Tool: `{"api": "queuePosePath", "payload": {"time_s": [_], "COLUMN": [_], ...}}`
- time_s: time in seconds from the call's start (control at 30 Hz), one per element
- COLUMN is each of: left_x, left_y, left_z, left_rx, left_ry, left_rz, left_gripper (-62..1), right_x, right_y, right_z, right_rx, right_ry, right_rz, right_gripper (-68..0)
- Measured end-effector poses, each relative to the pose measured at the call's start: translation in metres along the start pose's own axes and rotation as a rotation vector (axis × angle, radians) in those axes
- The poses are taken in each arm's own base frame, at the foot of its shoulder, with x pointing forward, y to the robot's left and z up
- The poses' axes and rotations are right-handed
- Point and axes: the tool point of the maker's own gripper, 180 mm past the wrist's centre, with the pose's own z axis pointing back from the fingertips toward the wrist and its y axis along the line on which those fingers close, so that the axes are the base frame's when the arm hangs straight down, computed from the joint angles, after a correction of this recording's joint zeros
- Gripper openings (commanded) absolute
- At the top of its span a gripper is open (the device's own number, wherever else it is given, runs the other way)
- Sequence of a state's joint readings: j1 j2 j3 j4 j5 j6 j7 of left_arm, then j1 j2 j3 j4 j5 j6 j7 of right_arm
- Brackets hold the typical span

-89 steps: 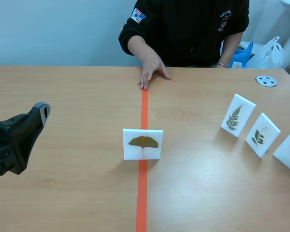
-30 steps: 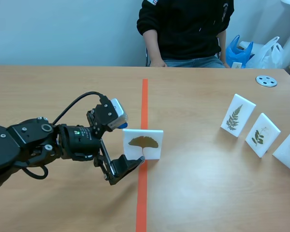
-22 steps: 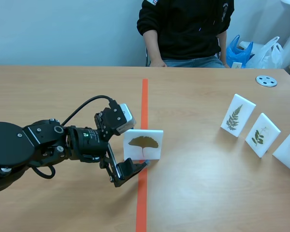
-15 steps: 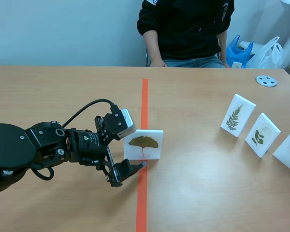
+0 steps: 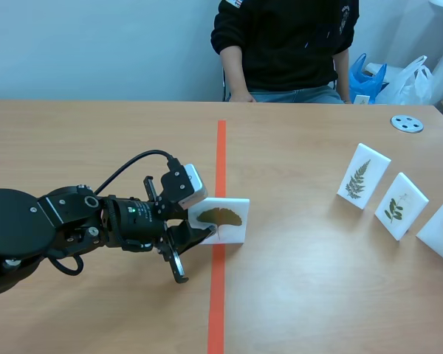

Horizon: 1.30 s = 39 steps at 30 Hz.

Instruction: Sort the leaf by its shape. The table is split by an orange tape line. A compound leaf with several leaflets goes to the left side, a simple leaf with one blade goes to the right side. Return to the home posture when a red brick is placed on the table.

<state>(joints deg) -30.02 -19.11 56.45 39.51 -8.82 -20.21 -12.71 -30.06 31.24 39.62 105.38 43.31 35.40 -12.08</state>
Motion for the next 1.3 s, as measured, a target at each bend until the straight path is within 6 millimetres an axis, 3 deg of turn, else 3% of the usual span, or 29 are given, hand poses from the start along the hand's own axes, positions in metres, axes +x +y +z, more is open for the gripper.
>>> {"api": "queuePosePath", "payload": {"time_s": [0.27,0.37,0.83,0.97,1.17,1.3], "left_x": [0.0,0.0,0.002,0.001,-0.022,-0.037], "left_y": [0.0,0.0,0.006,0.041,0.114,0.141], "left_z": [0.0,0.0,0.004,0.024,0.086,0.123], "left_rx": [0.0,0.0,0.015,0.11,0.313,0.409], "left_ry": [-0.001,-0.001,-0.016,-0.032,-0.002,0.007], "left_rz": [0.0,0.0,0.003,0.07,0.175,0.229], "left_gripper": [-51.2,-55.8,-55.8,-55.8,-55.8,-55.8], "right_x": [0.001,0.001,0.001,0.001,0.001,0.001], "right_y": [0.0,0.0,0.0,0.0,0.0,0.0], "right_z": [0.0,0.0,0.0,0.0,0.0,0.0], "right_rx": [0.0,0.0,0.0,0.0,0.0,0.0], "right_ry": [-0.003,-0.003,-0.003,-0.004,-0.004,-0.004], "right_rz": [0.0,0.0,0.0,0.0,0.0,0.0], "right_gripper": [-17.2,-17.2,-17.2,-17.2,-17.2,-17.2]}}
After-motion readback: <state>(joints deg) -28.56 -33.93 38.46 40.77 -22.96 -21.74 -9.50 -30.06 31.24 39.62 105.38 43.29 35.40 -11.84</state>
